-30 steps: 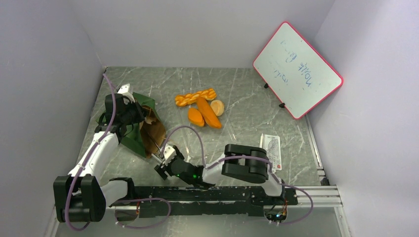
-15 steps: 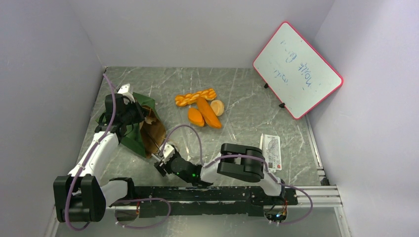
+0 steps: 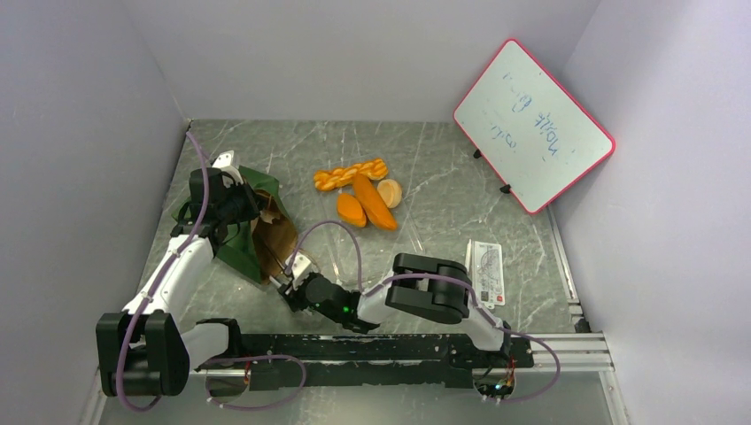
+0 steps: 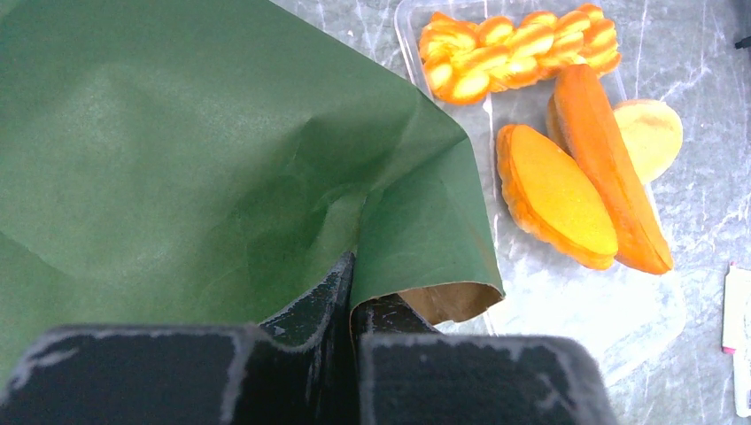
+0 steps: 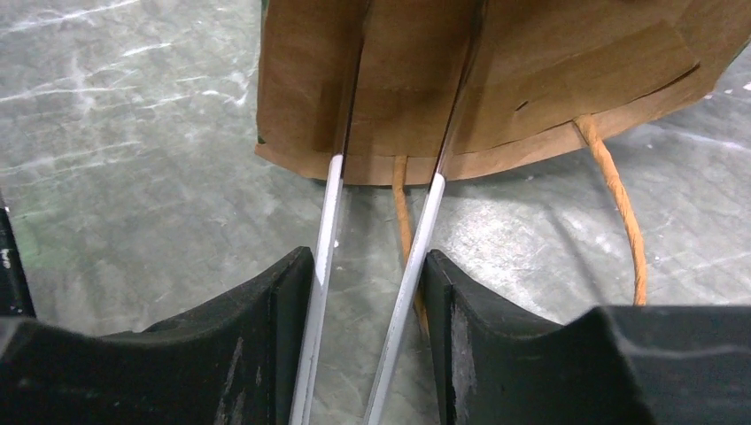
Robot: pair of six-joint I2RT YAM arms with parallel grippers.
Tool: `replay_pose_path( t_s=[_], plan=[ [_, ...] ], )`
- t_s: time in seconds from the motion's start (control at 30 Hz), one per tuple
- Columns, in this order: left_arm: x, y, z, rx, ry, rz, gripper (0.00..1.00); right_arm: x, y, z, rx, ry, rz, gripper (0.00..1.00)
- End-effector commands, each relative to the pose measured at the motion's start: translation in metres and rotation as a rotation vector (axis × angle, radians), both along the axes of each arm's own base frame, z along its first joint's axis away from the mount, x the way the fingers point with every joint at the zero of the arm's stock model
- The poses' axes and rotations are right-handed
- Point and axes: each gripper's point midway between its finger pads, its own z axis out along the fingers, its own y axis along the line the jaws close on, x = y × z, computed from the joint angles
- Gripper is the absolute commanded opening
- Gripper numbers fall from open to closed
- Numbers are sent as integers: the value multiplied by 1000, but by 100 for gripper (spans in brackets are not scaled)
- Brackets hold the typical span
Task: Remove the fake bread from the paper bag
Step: Pick up the clamp from the paper bag.
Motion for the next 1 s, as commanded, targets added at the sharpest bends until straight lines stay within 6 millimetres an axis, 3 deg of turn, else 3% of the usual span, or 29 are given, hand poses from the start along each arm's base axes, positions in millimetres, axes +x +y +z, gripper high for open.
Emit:
replay_pose_path(
  t_s=[0.0,0.3,0.6,0.8,0.97],
  plan=[
    [4,-2,9,-6,-10,-1,7,-4,4,2,28,32,25,51],
    [5,2,15,18,-22,9,7,-3,-14,35,118,103,-23,45],
    [3,4,17,32,-25,11,7,6,-26,86,222,226,-78,43],
    [3,3,20,33,-42,-1,7,20,-27,101,261,350,-123,43],
    [1,3,24,39,-51,-8,7,26,-21,100,280,466,-121,43]
  ],
)
